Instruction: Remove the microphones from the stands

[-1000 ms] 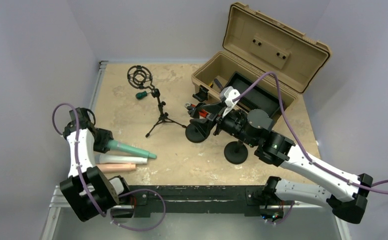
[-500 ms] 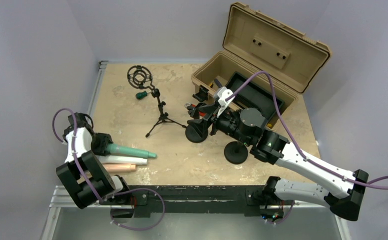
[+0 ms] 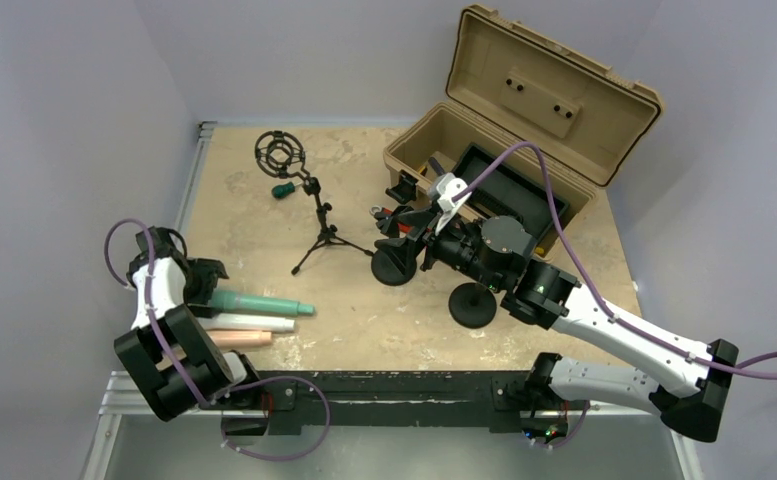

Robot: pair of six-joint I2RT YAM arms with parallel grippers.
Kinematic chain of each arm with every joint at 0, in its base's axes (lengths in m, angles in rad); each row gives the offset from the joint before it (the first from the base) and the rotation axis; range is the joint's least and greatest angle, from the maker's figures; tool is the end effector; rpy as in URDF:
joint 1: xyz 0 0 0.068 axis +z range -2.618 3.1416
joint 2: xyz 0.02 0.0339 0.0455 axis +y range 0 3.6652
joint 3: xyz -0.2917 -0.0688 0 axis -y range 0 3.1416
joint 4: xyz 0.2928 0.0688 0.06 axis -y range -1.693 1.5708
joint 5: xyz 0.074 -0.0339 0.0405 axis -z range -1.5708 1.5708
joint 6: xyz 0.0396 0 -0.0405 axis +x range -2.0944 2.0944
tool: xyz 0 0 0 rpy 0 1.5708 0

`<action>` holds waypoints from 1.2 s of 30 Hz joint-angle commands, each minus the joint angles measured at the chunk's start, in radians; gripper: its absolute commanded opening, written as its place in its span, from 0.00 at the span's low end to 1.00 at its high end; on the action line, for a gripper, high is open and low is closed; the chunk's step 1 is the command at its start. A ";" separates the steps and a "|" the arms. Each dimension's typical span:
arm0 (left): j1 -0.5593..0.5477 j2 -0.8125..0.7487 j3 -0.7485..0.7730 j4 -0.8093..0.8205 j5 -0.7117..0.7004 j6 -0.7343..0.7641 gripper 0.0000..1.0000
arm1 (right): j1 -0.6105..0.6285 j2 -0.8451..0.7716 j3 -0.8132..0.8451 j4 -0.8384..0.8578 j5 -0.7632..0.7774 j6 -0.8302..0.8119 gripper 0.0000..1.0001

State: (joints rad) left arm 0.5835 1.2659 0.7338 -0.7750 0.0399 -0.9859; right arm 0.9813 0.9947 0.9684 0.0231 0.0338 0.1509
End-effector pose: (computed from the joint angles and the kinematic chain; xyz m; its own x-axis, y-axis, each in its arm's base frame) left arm 0.2052 0.1336 0.1853 0.0069 -0.9937 -0.1118 -0.9709 0.0201 -0.2386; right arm 0.1506 0.2228 0.4100 -0.1238 0.0851 -0.9886 -0.8025 0.5775 0.1502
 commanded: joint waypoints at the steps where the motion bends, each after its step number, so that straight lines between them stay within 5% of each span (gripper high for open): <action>1: 0.011 -0.044 -0.001 0.012 -0.008 -0.003 0.74 | 0.002 0.002 0.034 0.032 -0.006 0.016 0.67; 7: -0.027 -0.158 0.055 -0.001 -0.037 0.053 0.84 | 0.002 0.037 0.056 0.041 -0.031 0.030 0.67; 15: -0.355 -0.353 0.252 -0.123 -0.292 0.057 0.86 | 0.002 0.103 0.097 0.051 -0.032 0.044 0.67; 17: -0.382 -0.392 0.263 -0.078 -0.229 0.083 0.85 | 0.002 0.110 0.100 0.057 -0.032 0.050 0.67; 27: -0.470 -0.398 0.181 0.583 0.589 0.190 0.81 | 0.002 0.143 0.119 0.063 -0.057 0.079 0.67; 31: -0.551 -0.364 0.174 0.686 0.609 0.210 0.81 | 0.002 0.150 0.120 0.070 -0.059 0.094 0.67; 36: -0.614 -0.212 0.278 0.595 0.560 0.239 0.70 | 0.002 0.170 0.132 0.072 -0.071 0.104 0.67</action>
State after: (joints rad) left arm 0.0048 0.9539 0.9276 -0.2169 0.5713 -0.7918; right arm 0.9813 1.1522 1.0470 0.0498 -0.0185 0.2314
